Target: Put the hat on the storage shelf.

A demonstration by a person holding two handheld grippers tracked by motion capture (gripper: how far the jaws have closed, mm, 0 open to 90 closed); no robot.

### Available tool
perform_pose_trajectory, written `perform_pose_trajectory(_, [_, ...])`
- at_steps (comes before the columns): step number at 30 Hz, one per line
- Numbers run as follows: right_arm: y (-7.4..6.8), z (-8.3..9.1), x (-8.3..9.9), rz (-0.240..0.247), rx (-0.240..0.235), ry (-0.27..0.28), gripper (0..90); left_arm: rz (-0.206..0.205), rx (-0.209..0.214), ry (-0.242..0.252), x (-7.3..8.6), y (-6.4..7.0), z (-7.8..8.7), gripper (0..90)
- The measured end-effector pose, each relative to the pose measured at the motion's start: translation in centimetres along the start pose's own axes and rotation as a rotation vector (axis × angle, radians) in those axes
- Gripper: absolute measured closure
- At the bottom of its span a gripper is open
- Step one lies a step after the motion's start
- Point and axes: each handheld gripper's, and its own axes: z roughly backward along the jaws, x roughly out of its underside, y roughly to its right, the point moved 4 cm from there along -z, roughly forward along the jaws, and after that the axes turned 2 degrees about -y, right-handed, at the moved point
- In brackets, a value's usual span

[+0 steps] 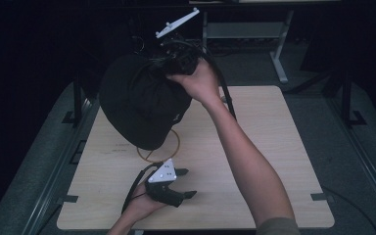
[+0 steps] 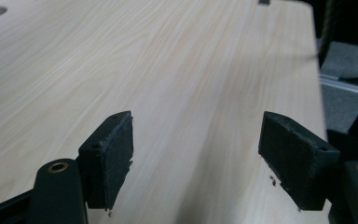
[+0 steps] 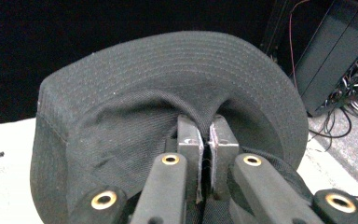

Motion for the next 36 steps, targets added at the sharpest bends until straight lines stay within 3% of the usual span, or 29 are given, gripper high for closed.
perform_pose_trajectory(3, [-0.3,-1.4,-0.4,0.0,-0.014,-0.028,85.3,-0.014,0.001,-0.009,0.0,0.3,-0.2,25.9])
perform_pose_trajectory(9, [-0.7,-4.6,-0.4,0.011,0.007,-0.113,84.1,-0.036,0.02,-0.018,-0.1,1.0,-0.7,25.8])
perform_pose_trajectory(10, [-0.9,-5.7,-0.1,0.02,0.012,-0.15,82.2,-0.037,0.023,-0.022,-0.1,1.1,-0.8,25.7])
perform_pose_trajectory(13, [-1.7,-7.8,0.4,0.042,0.03,-0.176,66.4,-0.056,0.021,-0.045,0.1,1.3,-1.1,25.6])
perform_pose_trajectory(14, [-2.2,-8.7,0.7,0.072,0.038,-0.184,62.1,-0.057,0.018,-0.05,0.2,1.3,-1.2,25.5])
perform_pose_trajectory(18, [-2.4,-8.7,0.9,0.081,0.028,-0.164,59.8,-0.063,0.018,-0.042,0.2,1.3,-1.1,25.5])
perform_pose_trajectory(20, [-2.2,-8.3,1.2,0.05,0.008,-0.14,55.9,-0.059,0.013,-0.042,0.2,1.1,-1.0,25.5])
perform_pose_trajectory(25, [-1.1,-6.4,1.8,-0.002,-0.007,-0.045,50.5,-0.041,-0.008,-0.043,0.4,0.6,-0.8,25.5])
perform_pose_trajectory(27, [-1.0,-6.2,1.9,-0.007,-0.008,-0.044,49.9,-0.035,-0.012,-0.041,0.5,0.5,-0.8,25.4])
perform_pose_trajectory(31, [-0.3,-4.5,2.7,-0.015,0.003,0.021,47.5,-0.026,-0.022,-0.038,0.6,0.2,-0.4,25.2])
perform_pose_trajectory(36, [0.2,-3.4,3.4,-0.02,0.003,0.05,46.3,0.005,-0.052,-0.024,0.9,-0.5,0.2,25.0])
